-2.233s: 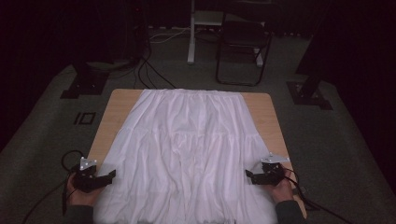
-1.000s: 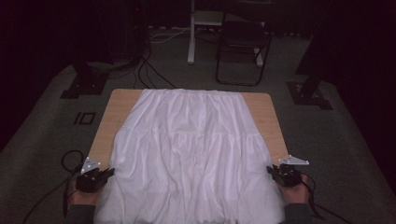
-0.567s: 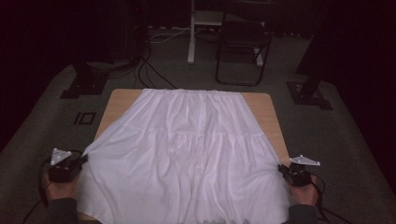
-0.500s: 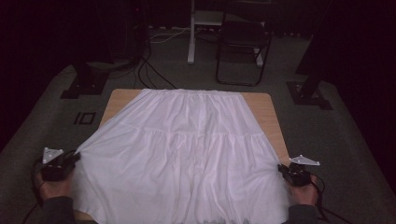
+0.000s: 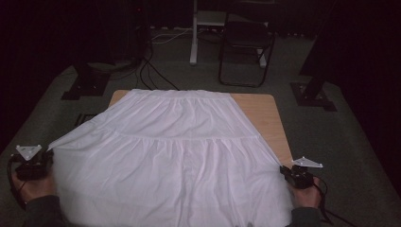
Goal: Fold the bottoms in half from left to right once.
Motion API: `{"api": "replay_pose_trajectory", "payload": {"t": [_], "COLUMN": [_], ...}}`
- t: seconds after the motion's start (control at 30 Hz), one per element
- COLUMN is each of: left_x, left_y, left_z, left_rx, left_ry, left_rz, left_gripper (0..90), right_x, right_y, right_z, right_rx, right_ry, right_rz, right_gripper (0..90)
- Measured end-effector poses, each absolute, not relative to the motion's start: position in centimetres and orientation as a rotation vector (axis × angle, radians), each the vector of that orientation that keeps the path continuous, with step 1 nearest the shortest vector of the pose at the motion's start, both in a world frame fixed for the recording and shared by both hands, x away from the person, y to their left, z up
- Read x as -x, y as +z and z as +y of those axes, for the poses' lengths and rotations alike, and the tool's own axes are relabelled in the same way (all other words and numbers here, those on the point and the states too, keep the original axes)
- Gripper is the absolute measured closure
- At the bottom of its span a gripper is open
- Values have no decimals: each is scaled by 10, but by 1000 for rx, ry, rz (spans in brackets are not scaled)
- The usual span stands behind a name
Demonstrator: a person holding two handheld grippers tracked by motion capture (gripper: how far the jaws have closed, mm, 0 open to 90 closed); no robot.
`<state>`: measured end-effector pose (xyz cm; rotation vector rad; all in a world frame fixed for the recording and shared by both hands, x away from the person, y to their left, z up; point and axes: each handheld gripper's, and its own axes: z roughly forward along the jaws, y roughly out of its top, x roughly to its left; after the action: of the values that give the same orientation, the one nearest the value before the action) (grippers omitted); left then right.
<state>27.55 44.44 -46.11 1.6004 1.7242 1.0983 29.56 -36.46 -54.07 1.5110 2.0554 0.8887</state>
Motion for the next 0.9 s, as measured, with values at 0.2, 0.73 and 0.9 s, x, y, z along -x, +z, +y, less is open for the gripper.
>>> {"api": "replay_pose_trajectory", "payload": {"t": [0.2,0.73,0.9], "left_x": [-266,-279,-311], "left_y": [-438,-376,-397], "left_z": [395,195,79], "left_rx": [-1727,-1959,-2020], "left_ry": [975,541,264], "left_rz": [1474,716,534], "left_gripper": [876,876,877], "right_x": [-297,-298,-298], "right_y": [-543,-544,-545], "right_z": [-368,-371,-372], "right_rx": [-1523,-1538,-1543], "right_ry": [889,923,944], "right_rz": [2051,2037,2032], "right_gripper": [844,839,840]}}
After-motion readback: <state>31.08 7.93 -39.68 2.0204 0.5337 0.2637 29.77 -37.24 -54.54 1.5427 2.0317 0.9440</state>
